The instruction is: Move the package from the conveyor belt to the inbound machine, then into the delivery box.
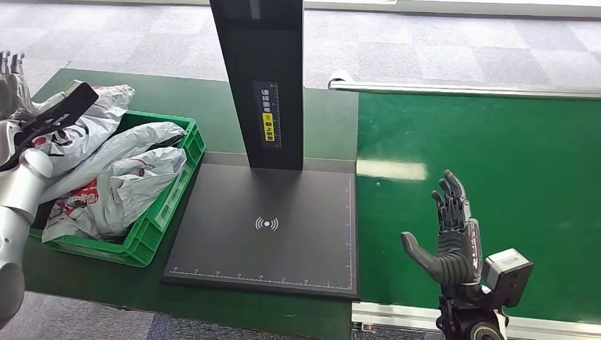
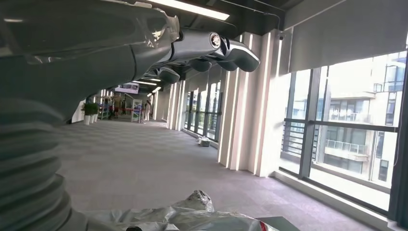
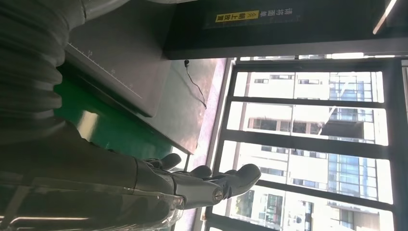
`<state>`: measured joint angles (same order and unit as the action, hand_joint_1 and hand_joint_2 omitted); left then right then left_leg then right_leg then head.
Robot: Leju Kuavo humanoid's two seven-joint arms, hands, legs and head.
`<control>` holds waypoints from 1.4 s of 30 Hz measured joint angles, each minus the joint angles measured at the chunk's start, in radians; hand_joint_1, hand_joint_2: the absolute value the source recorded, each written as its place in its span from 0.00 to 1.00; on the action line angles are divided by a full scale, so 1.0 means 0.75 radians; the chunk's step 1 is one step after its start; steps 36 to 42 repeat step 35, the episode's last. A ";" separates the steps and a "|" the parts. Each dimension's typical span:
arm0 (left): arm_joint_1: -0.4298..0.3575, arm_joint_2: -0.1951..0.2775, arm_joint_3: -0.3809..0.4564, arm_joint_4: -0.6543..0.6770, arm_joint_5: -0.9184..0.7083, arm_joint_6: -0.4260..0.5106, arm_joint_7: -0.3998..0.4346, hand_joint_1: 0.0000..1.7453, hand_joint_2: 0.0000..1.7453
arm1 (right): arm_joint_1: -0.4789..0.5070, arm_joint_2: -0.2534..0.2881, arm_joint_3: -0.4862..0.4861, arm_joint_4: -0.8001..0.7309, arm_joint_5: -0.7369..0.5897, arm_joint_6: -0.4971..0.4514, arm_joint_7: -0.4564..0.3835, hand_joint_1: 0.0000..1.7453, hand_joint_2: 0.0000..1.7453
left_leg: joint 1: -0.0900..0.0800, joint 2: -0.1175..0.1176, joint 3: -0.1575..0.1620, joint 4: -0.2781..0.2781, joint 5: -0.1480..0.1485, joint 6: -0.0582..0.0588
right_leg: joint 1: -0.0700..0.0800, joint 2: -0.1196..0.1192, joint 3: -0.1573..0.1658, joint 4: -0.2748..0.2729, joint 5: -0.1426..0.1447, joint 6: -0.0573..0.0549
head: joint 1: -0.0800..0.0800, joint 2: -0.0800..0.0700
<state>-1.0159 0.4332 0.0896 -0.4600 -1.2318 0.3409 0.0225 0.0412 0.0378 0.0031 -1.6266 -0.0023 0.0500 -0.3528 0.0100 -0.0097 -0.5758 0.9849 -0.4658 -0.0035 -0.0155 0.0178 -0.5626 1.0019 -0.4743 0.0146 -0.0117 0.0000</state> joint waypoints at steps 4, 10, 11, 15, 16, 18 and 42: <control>-0.009 0.006 0.014 0.007 0.059 -0.102 0.039 0.00 1.00 | 0.000 0.001 0.000 0.000 0.008 0.000 0.013 0.00 1.00 | 0.000 0.001 0.000 0.000 0.000 0.000 | 0.000 0.000 0.000 0.000 0.000 0.000 | 0.000 0.000; -0.011 0.006 0.119 -0.042 0.325 -0.384 0.004 0.00 1.00 | 0.007 0.015 -0.006 0.000 0.056 0.007 0.034 0.00 1.00 | 0.000 0.001 0.000 0.000 0.000 0.000 | 0.000 0.000 -0.001 0.000 0.000 0.000 | 0.000 0.000; -0.003 0.002 0.129 -0.065 0.362 -0.423 -0.001 0.00 1.00 | 0.011 0.021 -0.008 0.000 0.067 0.008 0.035 0.00 1.00 | 0.000 0.001 0.000 0.000 0.000 0.000 | 0.000 0.000 -0.001 0.000 0.000 0.000 | 0.000 0.000; 0.088 -0.044 0.142 -0.265 0.569 -0.579 -0.072 0.00 1.00 | 0.034 0.049 -0.025 -0.003 0.103 0.007 0.028 0.00 1.00 | 0.000 0.000 0.000 0.000 0.000 0.000 | 0.000 0.000 -0.001 0.000 0.000 0.000 | 0.000 0.000; 0.129 -0.063 0.142 -0.349 0.657 -0.620 -0.105 0.00 1.00 | 0.038 0.055 -0.030 -0.005 0.108 0.009 0.025 0.00 1.00 | 0.000 0.000 0.000 0.000 0.000 0.000 | 0.000 0.000 0.000 0.000 0.000 0.000 | 0.000 0.000; 0.223 -0.109 0.135 -0.546 0.854 -0.667 -0.168 0.00 1.00 | 0.040 0.063 -0.039 -0.006 0.107 0.014 0.020 0.00 1.00 | 0.000 0.001 0.000 0.000 0.000 0.000 | -0.001 0.000 0.000 0.000 0.000 0.000 | 0.000 0.000; 0.984 -0.448 -0.196 -1.602 1.641 -0.563 -0.758 0.00 1.00 | 0.025 0.059 -0.046 0.015 0.030 0.027 0.006 0.00 1.00 | -0.001 0.000 0.000 0.000 -0.003 0.001 | -0.001 0.001 0.000 -0.002 -0.001 0.001 | 0.000 0.000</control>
